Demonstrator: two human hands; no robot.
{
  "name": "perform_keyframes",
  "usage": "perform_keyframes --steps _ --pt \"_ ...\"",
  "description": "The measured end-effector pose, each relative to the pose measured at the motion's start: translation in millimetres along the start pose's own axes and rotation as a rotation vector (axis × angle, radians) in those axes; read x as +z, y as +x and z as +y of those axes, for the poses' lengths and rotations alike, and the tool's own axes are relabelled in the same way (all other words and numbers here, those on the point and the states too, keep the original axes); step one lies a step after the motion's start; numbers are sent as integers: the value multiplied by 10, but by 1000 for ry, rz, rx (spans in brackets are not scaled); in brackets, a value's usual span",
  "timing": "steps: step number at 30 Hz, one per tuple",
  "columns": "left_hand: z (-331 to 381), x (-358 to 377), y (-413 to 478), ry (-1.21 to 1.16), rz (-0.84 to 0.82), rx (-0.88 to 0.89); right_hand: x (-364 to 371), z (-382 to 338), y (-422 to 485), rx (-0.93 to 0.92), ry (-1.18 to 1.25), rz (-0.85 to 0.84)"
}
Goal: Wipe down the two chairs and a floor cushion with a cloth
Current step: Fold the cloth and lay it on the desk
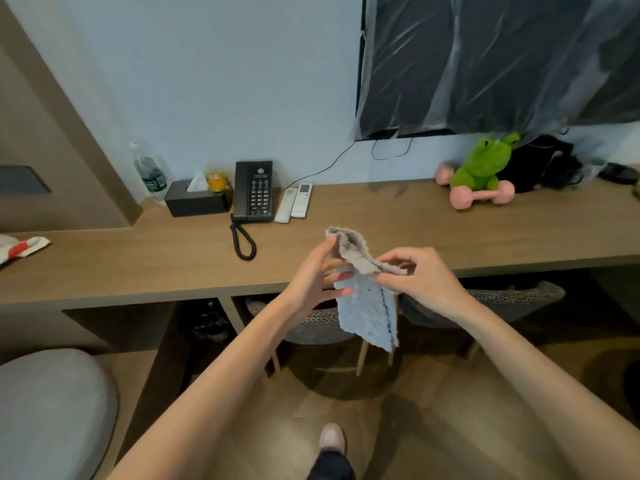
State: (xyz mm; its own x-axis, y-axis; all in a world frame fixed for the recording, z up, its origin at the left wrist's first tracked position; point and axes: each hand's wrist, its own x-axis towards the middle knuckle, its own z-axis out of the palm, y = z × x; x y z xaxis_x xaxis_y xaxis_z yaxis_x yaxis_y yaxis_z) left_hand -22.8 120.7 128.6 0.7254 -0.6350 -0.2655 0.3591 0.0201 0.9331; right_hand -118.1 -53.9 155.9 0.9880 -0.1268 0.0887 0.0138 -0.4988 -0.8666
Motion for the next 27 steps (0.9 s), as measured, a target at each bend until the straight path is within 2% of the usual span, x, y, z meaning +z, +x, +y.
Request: perform_keyframes --steps 2,4,8,14,18,23,27 --pt "82 93 296 41 -46 -19 -141 108 198 -11 49 -39" --pt "128 147 629 116 -9 -58 -286 241 426 8 74 -56" --pt "277 178 1327 263 19 -36 -659 548 938 66 17 -1" --pt "685 51 2366 602 237 266 -1463 1048 1699 158 -97 370" --pt "1003 -33 2924 709 361 430 -1899 1283 2160 175 -12 509" --pt "1239 45 3248 755 405 558 -2223 1499 2602 43 -85 531" --pt "966 191 3252 791 419 511 -2312 1859 2622 62 -209 485"
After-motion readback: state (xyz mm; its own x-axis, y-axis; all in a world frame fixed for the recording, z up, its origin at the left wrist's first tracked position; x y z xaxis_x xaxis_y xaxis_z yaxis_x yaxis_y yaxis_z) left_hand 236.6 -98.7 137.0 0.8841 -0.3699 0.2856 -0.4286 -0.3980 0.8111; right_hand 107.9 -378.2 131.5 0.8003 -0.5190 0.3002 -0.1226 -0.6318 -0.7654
